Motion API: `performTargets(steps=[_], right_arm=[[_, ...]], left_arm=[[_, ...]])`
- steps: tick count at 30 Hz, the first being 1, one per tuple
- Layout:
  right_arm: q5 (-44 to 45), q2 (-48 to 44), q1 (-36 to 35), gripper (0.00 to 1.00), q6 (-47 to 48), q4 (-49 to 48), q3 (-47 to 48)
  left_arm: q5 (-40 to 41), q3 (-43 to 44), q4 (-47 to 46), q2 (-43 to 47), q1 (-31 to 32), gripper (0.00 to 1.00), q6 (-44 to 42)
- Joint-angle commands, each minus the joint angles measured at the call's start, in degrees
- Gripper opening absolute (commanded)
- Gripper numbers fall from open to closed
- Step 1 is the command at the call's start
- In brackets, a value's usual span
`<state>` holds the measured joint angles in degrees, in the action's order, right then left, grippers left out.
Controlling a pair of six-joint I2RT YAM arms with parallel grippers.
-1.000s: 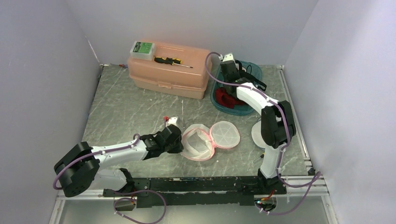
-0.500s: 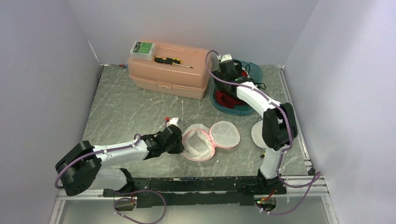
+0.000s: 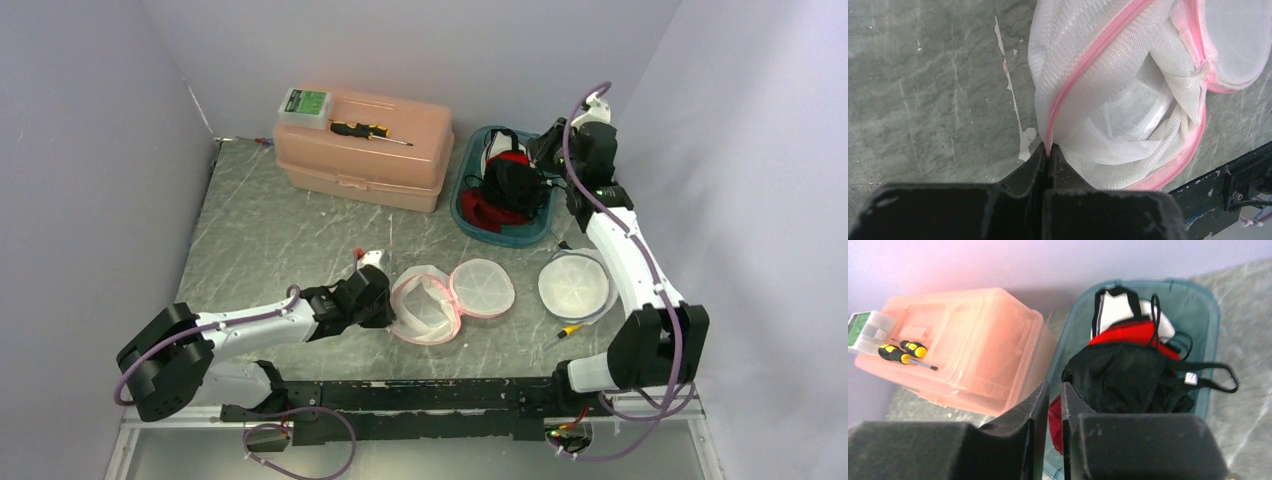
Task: Unzip the laundry bag and remove the bra
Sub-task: Place the bra in the bin, then adjust the bra in the bin.
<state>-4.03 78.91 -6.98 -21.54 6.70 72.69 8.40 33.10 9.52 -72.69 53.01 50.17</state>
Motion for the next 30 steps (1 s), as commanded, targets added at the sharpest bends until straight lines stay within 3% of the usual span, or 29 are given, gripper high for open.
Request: performTargets(steps=[1,9,12,17,26,30], right_arm=[[-11.8,5.5,3.7,0.12,-13.2,-10.1,-4.6],[-13.7,17.3,3.8,0.09,-18.5,-13.2,-1.7],[-11.6,21.3,1.4,0.09,-16.2,-8.9,1.5],[-11.7,23.5,-0.3,0.09,-17.0,-11.8,-0.7],[-13.0,29.2,-3.4,0.11,-15.2,-8.3,3.2],[-13.0,28.8,-3.9,0.17,-14.4,-5.7,4.9]], left_arm=[[1.1,2.7,1.4,2.2,0.0,0.03,-1.1],[3.3,2.9,4.5,4.2,0.0,0.03,-0.9],[3.9,2.8,5.8,5.0,0.0,0.03,-0.7],[4.6,2.7,7.7,6.3,0.0,0.03,-0.9],[4.1,1.5,7.7,6.9,-0.1,0.03,0.1],[4.0,0.5,7.5,7.8,0.0,0.03,0.5]])
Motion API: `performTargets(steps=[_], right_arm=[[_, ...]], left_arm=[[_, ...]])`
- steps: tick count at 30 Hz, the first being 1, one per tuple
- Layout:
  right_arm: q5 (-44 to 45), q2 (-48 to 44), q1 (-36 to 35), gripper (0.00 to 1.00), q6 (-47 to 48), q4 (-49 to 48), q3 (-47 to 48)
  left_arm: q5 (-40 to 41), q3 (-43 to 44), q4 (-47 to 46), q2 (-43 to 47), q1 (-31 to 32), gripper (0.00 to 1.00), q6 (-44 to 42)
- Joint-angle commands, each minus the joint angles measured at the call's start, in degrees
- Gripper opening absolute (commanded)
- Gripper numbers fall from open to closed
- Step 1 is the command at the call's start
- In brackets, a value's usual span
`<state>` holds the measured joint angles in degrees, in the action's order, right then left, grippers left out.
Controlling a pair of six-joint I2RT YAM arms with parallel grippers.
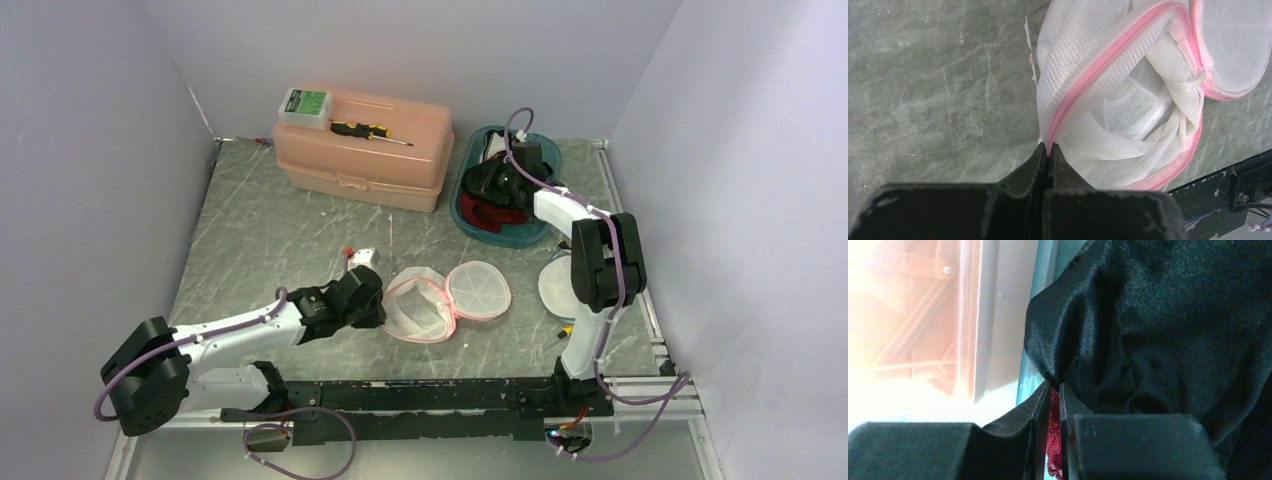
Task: Unzip the laundry bag and remove the bra
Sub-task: Adjust the bra in the bin.
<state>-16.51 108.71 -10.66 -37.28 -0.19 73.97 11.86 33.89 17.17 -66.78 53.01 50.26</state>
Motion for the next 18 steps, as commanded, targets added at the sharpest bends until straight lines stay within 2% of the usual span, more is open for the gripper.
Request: performTargets(steps=[1,4,7,10,14,18], right_arm=[[-0.6,-1.8,-0.2,0.23,1.3,1.6,4.0],[1.7,-4.8,-0.2,0.47,3.1,6.7,7.3],[3.4,-9.0,-0.2,0.61,4.0,9.6,9.2],[4.3,-13.9,-0.2,0.67,4.0,11.9,10.6],[8.0,-23.9,-0.5,0.69,4.9,15.3,9.2],[8.8,-39.6,-0.7,0.68,1.1,16.4,-1.7]], left_arm=[[0.7,-0.3,-0.1,2.2,-0.1,0.03,0.5],[0.7,-0.2,0.4,2.8,-0.1,0.03,0.2],[1.0,-0.4,0.5,3.7,0.0,0.03,0.2],[1.0,-0.8,-0.2,3.9,0.0,0.03,0.3],[1.2,0.1,0.4,4.1,0.0,0.03,-0.3],[1.7,0.2,0.5,4.9,-0.1,0.03,-0.8]])
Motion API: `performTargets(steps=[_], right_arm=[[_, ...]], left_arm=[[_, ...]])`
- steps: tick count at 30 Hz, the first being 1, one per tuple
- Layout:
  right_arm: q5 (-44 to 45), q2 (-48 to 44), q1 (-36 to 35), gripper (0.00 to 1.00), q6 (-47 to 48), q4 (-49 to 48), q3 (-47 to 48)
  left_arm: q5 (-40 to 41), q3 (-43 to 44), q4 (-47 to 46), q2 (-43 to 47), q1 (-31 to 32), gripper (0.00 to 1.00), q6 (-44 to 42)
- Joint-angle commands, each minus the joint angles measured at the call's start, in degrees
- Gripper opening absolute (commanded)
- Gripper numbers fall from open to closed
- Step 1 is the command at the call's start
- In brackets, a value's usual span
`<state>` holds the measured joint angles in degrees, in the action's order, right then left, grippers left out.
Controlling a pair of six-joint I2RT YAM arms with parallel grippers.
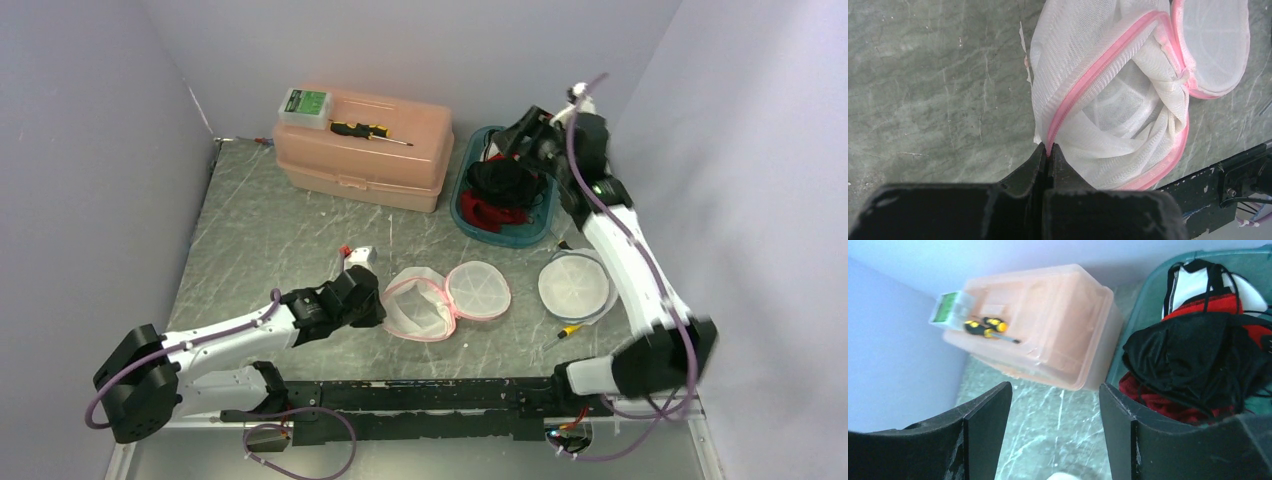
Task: Unzip the laundry bag and remove the bra
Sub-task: Adjust the bra in the bin, then close the laundry bag at the center of the board.
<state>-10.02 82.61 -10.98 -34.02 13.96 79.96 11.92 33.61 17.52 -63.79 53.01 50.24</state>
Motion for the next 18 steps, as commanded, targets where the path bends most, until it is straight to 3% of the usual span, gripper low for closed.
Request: performTargets(steps=[1,4,9,14,18], right_arm=[[2.0,-18.4,-1.1,0.66,-2.6,1.7,-11.5],[3.1,-31.5,-4.0,0.66,-0.9,4.8,-20.9],[3.6,-44.8,-6.4,0.64,-0.7,12.7,-35.4],[-2.8,-53.0,-6.9,0.65,-10.5,12.0,-53.6],[-3.0,-57.1,-7.1,0.69,-19.0,10.9,-61.7]], left_arm=[[1.8,0.4,0.3,2.0,0.0,0.03,-0.9],[2.5,0.4,0.9,1.9,-0.1,0.03,-1.3],[3.1,0.2,0.9,0.3,-0.1,0.03,-1.4],[2.9,0.9,0.7,-1.6,0.0,0.03,-0.9],[3.0,1.7,1.2,-2.3,0.0,0.03,-0.8]])
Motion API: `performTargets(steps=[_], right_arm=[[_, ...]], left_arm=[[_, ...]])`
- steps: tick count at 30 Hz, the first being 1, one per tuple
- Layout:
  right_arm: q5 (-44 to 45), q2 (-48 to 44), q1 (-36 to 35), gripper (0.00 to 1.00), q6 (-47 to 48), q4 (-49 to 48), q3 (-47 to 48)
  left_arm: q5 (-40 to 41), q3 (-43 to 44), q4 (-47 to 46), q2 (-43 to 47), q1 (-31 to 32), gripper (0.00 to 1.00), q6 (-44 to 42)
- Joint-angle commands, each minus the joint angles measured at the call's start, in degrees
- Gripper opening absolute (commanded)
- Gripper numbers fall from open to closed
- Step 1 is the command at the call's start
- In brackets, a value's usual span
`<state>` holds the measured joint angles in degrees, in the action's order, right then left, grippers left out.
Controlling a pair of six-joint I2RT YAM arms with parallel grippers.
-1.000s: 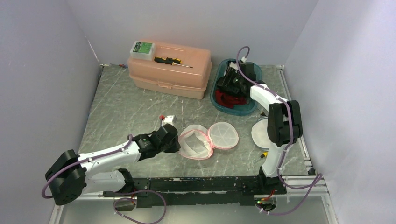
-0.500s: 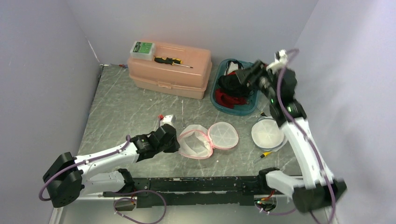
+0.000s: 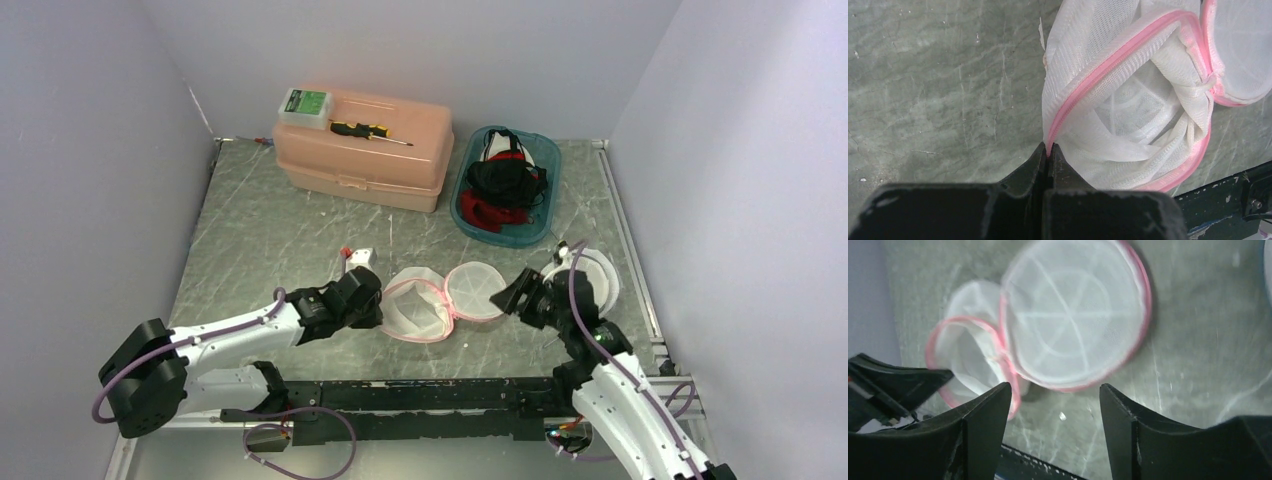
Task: Unzip the laundry bag and remove the bra
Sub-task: Close the laundry bag at the center of the board.
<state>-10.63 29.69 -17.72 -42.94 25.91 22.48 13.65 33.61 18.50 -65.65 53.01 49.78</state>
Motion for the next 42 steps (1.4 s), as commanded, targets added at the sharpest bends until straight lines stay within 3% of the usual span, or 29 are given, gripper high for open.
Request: performTargets(steps=[1,11,23,26,30,33,37,42], right_arm=[[-2.8,-5.3,-0.4,0.70,-12.7,-1.7,-6.1],[0.5,-7.1,-0.5,0.72,-33.9,-8.6,-16.7],[10.5,8.0,-0.9,0.70,-34.7,-24.0,-18.1],[13.2,10.1,-0.9,0.61,-31.8,-29.7,-17.9],[13.8,9.6,-1.2,0.19,-23.3,-32.2,-15.0],[14.3,5.3,-3.4,0.01,-14.2,-28.6,-10.4],[16.0,1.6,-8.3,0.00,-1.2,-18.2,1.2],[16.0,5.1,-13.3,0.00,13.5,-9.3,19.4]], left_arm=[[1.2,1.7,0.3,-0.4,-0.1,0.03,-0.2],[0.9,0.6,0.5,1.6,0.0,0.03,0.8],[-0.1,1.5,2.4,2.6,0.0,0.03,0.8],[-0.3,1.9,2.9,2.9,0.0,0.03,0.9],[-0.3,3.1,4.6,3.6,0.0,0.03,1.2],[0.1,5.0,6.9,5.2,0.0,0.03,0.8],[2.0,11.2,13.0,6.7,0.0,0.03,-1.4],[4.9,25.2,21.4,3.7,0.0,0.03,-6.6]])
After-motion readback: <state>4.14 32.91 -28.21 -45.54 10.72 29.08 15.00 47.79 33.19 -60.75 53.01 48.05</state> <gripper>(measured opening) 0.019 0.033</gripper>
